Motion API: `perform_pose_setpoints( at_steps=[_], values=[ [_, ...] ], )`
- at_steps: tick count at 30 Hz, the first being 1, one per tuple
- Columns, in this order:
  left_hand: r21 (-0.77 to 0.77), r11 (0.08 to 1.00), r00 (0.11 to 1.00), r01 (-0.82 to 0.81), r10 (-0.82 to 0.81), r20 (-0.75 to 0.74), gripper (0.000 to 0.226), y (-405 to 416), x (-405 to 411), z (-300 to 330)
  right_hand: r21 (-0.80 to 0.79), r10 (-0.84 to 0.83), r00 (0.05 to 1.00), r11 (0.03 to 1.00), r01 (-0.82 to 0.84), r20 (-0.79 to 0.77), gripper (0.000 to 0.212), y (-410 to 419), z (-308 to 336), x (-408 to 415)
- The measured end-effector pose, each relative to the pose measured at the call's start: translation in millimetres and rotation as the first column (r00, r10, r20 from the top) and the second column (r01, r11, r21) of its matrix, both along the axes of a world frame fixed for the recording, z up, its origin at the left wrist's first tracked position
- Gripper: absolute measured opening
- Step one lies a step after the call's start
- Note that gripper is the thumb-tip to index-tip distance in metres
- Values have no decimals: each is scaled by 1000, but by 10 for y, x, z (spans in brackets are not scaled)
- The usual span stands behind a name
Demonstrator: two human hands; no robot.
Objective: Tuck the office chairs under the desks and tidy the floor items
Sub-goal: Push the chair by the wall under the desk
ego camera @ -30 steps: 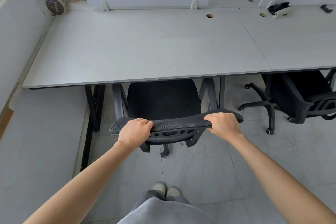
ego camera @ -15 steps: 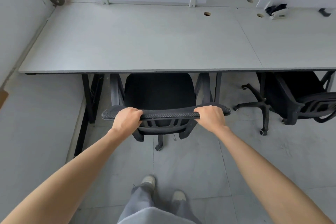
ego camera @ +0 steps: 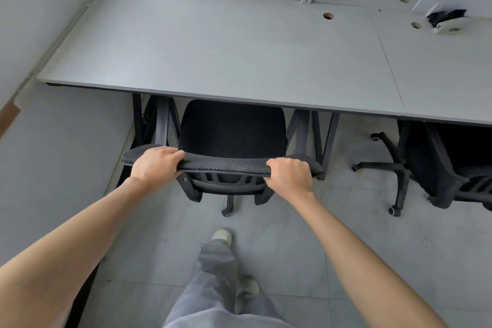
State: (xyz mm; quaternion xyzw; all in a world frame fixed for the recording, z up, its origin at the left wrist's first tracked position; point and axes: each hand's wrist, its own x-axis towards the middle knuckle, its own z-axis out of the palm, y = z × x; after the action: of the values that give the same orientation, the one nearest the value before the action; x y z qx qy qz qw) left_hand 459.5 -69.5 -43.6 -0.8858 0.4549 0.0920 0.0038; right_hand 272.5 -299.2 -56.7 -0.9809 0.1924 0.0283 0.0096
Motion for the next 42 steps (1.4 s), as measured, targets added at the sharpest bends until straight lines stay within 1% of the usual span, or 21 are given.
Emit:
perform_pose_setpoints(
  at_steps=[3,4,5,6,8,11,13,15,18,21,24,26,28,30,33,37,39,41,42],
  values=[
    [-45,999,1000,20,-21,-9,12,-208,44,25,-14,-16,1000,1000,16,22,15,-221,-17,81],
    [-61,997,999,43,-43,-11,10,-307,14,26,-36,-24,998,999,26,52,16,-358,-22,94],
    [-78,995,998,61,-62,-5,12,-408,-28,10,-44,-35,998,998,38,51,14,-499,-19,98],
    [-77,995,998,64,-65,-19,12,-520,-63,-6,-38,-37,998,999,38,51,14,-639,-16,106],
    [-44,998,998,35,-37,-42,7,-723,-74,-21,9,-25,999,1000,25,28,24,-869,16,155],
    [7,998,998,55,-55,-33,9,-962,42,-58,26,-42,998,999,41,45,24,-1119,38,286],
    [-22,996,996,85,-85,-26,7,-1042,109,-49,31,-42,999,999,41,30,26,-1230,49,375],
    [-78,991,994,109,-109,-8,11,-1092,186,-65,29,-48,999,998,47,18,27,-1278,42,433],
    [-66,992,993,104,-107,-57,11,-1086,440,-75,11,-72,997,997,72,-2,22,-1233,36,583],
    [-102,990,995,96,-98,-14,9,-1046,850,-92,28,-118,993,993,119,-17,17,-1041,-25,788],
    [-126,986,994,111,-112,-1,12,-1128,1174,-85,32,-141,990,990,140,16,19,-1030,-36,1030],
    [-117,982,989,145,-144,16,14,-1235,1236,-90,8,-122,992,992,122,11,23,-1158,-49,1118],
    [-116,979,986,166,-160,53,21,-1303,1218,-147,-1,-104,995,995,104,14,23,-1304,-93,1109],
    [-111,979,984,172,-164,72,27,-1341,1188,-190,7,-100,993,995,100,56,21,-1386,-160,1065],
    [-118,979,985,164,-155,76,28,-1354,1201,-228,3,-118,987,993,119,106,17,-1381,-194,1071],
    [-107,982,988,153,-148,50,24,-1348,1187,-198,-19,-111,984,993,115,137,26,-1366,-121,1062],
    [-189,963,981,192,-183,65,27,-1345,1150,-161,45,-97,988,995,92,117,32,-1361,-74,1054],
    [-279,926,967,255,-241,83,35,-1327,1111,-107,94,-64,991,994,53,116,44,-1369,-32,1045],
    [-297,911,958,286,-275,79,39,-1318,1091,-78,111,-46,991,993,32,128,50,-1363,2,1038]
  ],
)
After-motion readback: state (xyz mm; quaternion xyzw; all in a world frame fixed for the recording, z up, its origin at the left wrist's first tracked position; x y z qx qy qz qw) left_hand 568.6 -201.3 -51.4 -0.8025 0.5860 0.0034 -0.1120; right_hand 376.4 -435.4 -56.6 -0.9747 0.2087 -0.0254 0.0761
